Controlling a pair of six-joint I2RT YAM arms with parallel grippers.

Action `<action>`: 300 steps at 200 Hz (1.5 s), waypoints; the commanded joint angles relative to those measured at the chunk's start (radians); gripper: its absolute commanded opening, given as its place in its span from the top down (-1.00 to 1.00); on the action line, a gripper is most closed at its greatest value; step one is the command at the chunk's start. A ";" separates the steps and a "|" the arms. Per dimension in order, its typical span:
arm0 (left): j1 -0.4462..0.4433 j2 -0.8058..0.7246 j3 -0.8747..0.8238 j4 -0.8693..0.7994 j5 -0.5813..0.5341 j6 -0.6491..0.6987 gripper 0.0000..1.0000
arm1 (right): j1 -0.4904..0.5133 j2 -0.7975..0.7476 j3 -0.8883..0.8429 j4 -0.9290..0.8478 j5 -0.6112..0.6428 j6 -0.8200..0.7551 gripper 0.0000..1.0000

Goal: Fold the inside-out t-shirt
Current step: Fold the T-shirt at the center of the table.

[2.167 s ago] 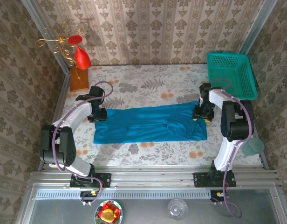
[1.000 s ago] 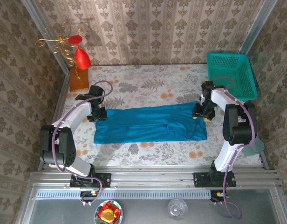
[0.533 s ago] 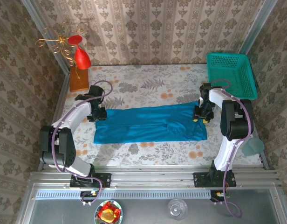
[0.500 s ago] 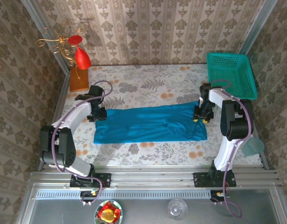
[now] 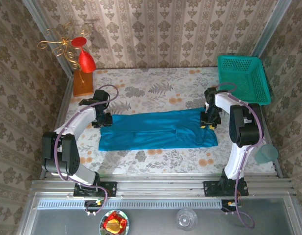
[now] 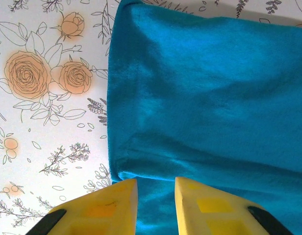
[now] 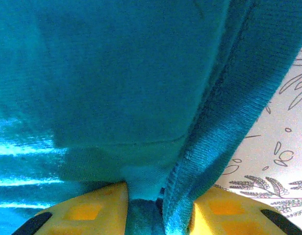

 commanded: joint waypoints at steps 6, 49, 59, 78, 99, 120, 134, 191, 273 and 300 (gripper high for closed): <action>0.000 -0.016 -0.006 -0.023 -0.001 -0.015 0.47 | 0.023 0.050 0.001 -0.022 0.016 0.028 0.43; -0.001 -0.022 0.000 -0.032 -0.008 -0.015 0.47 | 0.023 0.030 0.004 -0.012 0.037 0.035 0.83; -0.001 -0.022 -0.002 -0.034 -0.007 -0.015 0.47 | 0.020 0.023 0.009 -0.015 0.042 0.031 0.92; 0.000 -0.028 -0.010 -0.033 -0.007 -0.018 0.47 | 0.007 0.001 0.015 -0.018 0.054 0.023 1.00; 0.002 -0.031 -0.026 -0.031 -0.004 -0.021 0.47 | -0.021 -0.026 0.028 -0.036 0.067 0.007 1.00; 0.008 -0.034 -0.042 -0.020 0.025 -0.021 0.47 | -0.058 -0.046 0.048 -0.065 0.106 -0.010 1.00; 0.016 -0.036 -0.057 -0.006 0.053 -0.020 0.51 | -0.086 -0.058 0.064 -0.088 0.146 -0.018 1.00; 0.027 0.002 -0.103 0.071 0.225 -0.008 0.75 | -0.099 -0.128 0.114 -0.160 0.221 -0.008 1.00; 0.032 0.140 -0.138 0.140 0.285 -0.035 0.94 | 0.162 -0.153 0.156 -0.209 -0.049 0.138 1.00; 0.042 0.163 -0.156 0.167 0.308 -0.030 0.96 | 0.290 -0.113 0.242 -0.199 -0.117 0.220 1.00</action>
